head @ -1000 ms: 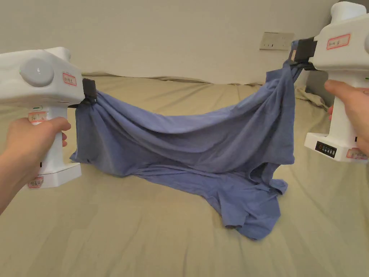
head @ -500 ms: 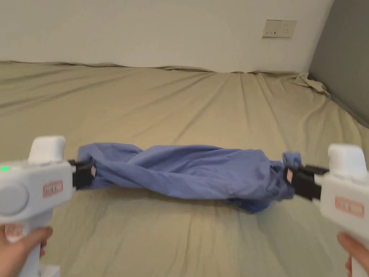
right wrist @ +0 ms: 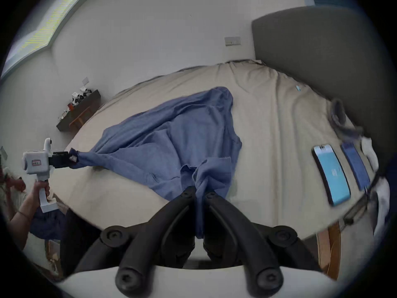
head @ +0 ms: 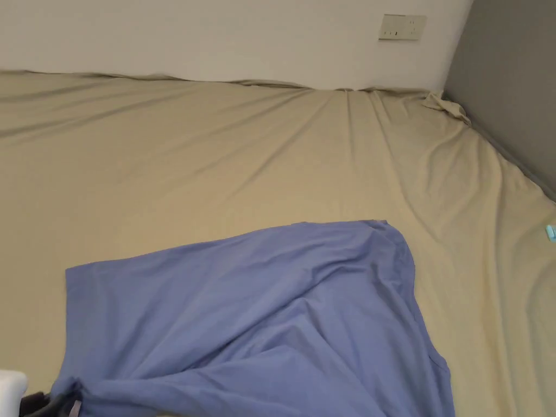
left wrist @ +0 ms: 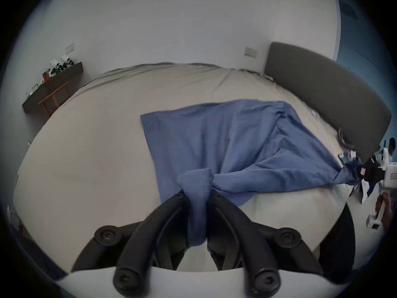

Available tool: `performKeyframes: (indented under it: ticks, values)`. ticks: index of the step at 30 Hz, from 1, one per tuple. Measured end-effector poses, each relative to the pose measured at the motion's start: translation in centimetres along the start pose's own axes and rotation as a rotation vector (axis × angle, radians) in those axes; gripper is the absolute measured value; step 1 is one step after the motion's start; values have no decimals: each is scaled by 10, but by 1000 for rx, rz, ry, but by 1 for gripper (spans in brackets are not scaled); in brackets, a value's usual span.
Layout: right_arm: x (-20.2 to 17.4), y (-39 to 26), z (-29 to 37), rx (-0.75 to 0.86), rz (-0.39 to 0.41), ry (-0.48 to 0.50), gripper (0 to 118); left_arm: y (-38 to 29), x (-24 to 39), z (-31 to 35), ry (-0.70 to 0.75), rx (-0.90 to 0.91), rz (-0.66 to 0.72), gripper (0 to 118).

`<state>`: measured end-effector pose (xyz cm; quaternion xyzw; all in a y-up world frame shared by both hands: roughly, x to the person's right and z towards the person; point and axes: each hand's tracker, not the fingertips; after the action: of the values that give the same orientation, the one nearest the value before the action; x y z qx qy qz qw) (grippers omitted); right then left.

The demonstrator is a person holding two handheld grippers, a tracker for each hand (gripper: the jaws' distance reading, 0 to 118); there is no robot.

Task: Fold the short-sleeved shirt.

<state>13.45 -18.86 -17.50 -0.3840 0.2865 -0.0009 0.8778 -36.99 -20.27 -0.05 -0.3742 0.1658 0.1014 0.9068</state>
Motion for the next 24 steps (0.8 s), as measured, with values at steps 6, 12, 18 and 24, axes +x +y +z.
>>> performKeyframes:
  ticks: [6, 12, 18, 24]
  values:
    - [0, -24, -20, -112, 10, -11, 10, -29, -16, -15, -30, -159, 119, 38]
    - [-5, 33, -11, -81, 36, -89, 118, -8, -23, 54, 68, -42, 147, 80]
    - [-38, 96, -6, 104, 155, -90, 72, 43, -16, 129, 110, 284, 191, 0]
    - [-59, 101, -30, 113, 159, -58, 2, 63, 13, 114, 126, 257, 166, 0]
